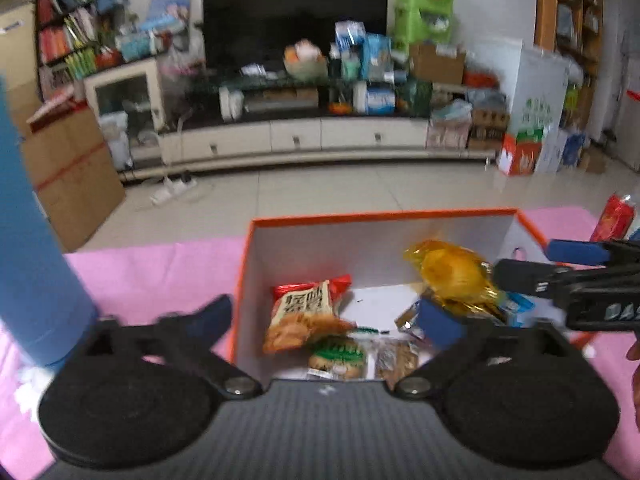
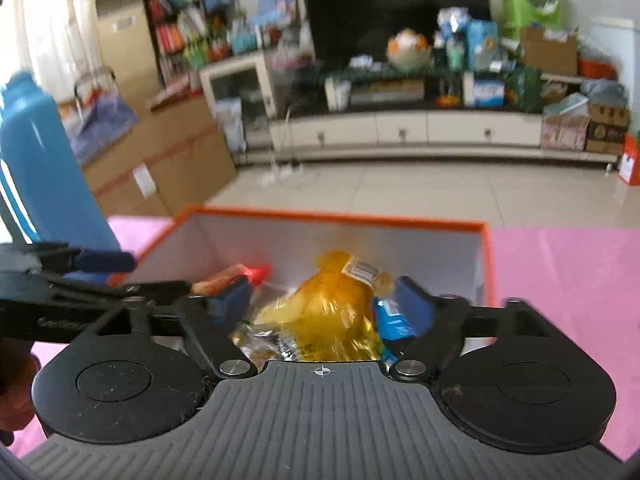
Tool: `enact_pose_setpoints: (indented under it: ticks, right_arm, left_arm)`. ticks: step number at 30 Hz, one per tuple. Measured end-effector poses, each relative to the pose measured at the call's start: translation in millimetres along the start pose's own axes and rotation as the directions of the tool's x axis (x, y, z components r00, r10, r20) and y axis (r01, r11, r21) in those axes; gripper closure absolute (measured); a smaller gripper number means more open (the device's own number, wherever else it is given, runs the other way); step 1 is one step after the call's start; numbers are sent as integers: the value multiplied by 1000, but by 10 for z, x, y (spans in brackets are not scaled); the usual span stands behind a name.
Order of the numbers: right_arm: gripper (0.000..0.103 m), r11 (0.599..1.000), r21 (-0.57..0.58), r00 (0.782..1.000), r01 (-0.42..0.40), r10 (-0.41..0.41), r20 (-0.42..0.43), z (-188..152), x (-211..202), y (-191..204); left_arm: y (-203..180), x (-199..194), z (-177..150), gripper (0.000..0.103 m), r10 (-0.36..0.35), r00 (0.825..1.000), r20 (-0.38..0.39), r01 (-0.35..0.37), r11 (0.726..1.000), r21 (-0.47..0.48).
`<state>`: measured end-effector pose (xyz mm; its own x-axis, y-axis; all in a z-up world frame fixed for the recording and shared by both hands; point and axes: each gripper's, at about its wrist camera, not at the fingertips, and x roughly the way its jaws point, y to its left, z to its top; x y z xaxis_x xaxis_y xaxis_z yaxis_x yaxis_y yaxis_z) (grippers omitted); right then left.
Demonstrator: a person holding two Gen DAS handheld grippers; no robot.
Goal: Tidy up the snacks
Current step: 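Carry both bags over the orange box and release them inside, then move both grippers back over the snack pile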
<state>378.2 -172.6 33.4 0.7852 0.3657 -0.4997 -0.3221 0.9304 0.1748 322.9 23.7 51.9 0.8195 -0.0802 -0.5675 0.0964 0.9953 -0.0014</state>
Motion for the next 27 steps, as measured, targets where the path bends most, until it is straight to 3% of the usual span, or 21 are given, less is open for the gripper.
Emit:
enact_pose_setpoints:
  ticks: [3,7,12,17,21,27]
  right_arm:
    - [28,999,49,1000,-1,-1,30,-150,-443,-21]
    - [24,989,147,1000,-1,1,4,-587,-977,-107]
    - [24,965,260,998,18,-1,-64,-1368,-1475,-160]
    - [24,916,399,986,29,39,-161,-2033,-1704,-261]
    - [23,918,395,991,20,34,-129,-2028,-1790,-341]
    - [23,908,418,990,11,49,-133,-1978,-1768,-384]
  left_arm:
    - [-58,-432,-220,2,-18,1000,21,18,1000,-1]
    - [-143,-930,-682,2,-5,1000,10,5,1000,-24]
    - [-266,-1387,-1422,2,51,995,-88,-55,998,-40]
    - [-342,-1733,-2027,2,111,975,-192,-129,988,-83]
    - [-475,-1837,-2168,2,110,974,-196,-118,992,-33]
    - [-495,-1667,-2037,2,155,969,-192,-159,987,-8]
